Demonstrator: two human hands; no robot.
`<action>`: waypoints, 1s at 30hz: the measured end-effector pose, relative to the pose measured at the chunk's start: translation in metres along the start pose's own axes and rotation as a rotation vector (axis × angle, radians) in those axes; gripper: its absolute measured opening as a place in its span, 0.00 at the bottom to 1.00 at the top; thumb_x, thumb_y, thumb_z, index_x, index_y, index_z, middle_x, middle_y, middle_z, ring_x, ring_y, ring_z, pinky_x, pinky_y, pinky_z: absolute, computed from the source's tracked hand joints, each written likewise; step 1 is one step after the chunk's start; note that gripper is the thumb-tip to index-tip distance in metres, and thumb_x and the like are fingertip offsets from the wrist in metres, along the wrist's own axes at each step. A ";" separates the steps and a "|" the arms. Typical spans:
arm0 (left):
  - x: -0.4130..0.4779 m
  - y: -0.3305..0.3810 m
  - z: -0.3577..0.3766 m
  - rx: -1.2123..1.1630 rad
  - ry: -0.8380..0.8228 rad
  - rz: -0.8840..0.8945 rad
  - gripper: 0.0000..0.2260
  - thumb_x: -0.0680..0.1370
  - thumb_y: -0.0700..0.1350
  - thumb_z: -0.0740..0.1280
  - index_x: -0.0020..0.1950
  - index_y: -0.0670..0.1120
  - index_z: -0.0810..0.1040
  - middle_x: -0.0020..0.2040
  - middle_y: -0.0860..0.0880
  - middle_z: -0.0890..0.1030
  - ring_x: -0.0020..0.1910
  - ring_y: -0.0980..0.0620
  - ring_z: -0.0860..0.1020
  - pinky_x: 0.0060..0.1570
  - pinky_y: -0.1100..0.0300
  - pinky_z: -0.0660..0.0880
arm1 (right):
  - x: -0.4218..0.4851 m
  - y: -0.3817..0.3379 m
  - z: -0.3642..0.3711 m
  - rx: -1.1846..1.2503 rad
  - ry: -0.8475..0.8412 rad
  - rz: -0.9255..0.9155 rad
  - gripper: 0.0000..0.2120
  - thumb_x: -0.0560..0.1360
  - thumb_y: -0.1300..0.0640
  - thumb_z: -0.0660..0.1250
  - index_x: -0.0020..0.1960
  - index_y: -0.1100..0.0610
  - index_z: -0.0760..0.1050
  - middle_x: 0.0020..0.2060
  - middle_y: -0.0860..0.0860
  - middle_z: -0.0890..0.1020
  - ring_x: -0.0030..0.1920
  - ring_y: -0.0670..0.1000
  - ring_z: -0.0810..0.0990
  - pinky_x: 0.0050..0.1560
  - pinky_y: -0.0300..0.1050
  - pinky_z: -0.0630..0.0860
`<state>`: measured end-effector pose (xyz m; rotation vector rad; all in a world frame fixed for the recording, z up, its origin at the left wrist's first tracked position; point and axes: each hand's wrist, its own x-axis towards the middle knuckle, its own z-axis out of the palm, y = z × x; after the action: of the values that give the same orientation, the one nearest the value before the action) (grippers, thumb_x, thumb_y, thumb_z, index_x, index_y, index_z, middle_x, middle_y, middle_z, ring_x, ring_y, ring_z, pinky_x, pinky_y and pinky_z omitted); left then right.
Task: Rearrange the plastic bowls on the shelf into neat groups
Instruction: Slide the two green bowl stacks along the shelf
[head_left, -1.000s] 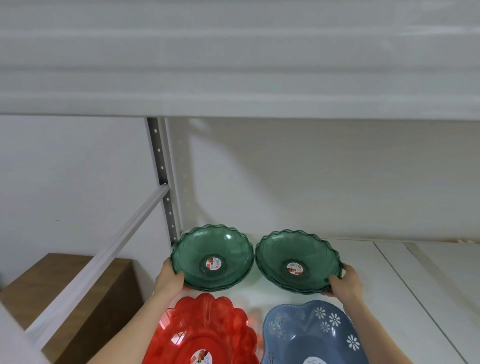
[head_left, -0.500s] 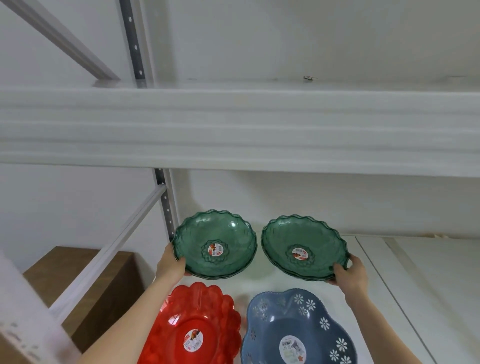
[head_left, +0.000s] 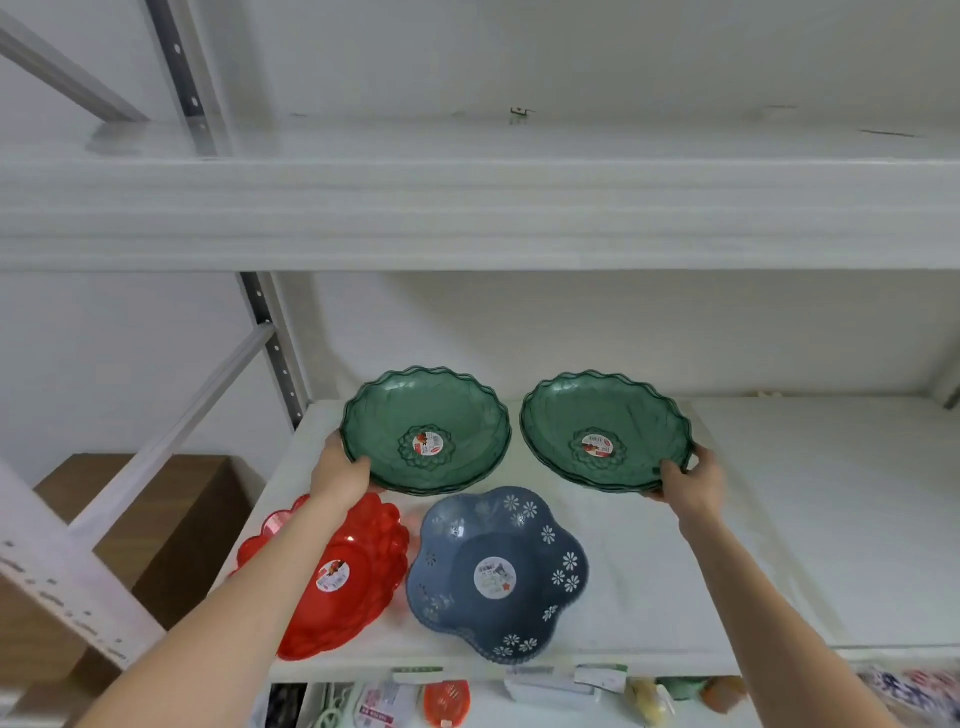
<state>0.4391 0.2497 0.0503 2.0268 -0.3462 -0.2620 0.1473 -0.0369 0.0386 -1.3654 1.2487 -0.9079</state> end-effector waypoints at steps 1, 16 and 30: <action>-0.008 0.005 0.005 -0.002 -0.003 0.007 0.24 0.77 0.37 0.60 0.74 0.45 0.64 0.67 0.40 0.74 0.62 0.39 0.74 0.59 0.53 0.71 | 0.000 -0.001 -0.010 0.013 0.005 -0.002 0.26 0.74 0.68 0.59 0.71 0.60 0.62 0.63 0.64 0.73 0.43 0.67 0.82 0.33 0.51 0.82; -0.107 0.079 0.113 -0.186 -0.102 -0.077 0.23 0.77 0.35 0.61 0.72 0.48 0.65 0.60 0.47 0.75 0.42 0.42 0.83 0.40 0.51 0.83 | 0.046 -0.006 -0.162 0.054 0.039 0.044 0.25 0.74 0.67 0.61 0.70 0.60 0.63 0.62 0.64 0.74 0.45 0.68 0.82 0.23 0.43 0.79; -0.181 0.163 0.257 -0.221 -0.128 -0.165 0.25 0.78 0.35 0.59 0.73 0.50 0.61 0.63 0.45 0.74 0.36 0.42 0.84 0.49 0.49 0.81 | 0.135 -0.006 -0.307 0.059 0.068 0.067 0.26 0.75 0.66 0.61 0.72 0.60 0.61 0.62 0.63 0.75 0.39 0.65 0.82 0.41 0.53 0.80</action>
<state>0.1640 0.0298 0.0844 1.8263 -0.2185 -0.5118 -0.1235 -0.2288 0.0873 -1.2482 1.3018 -0.9437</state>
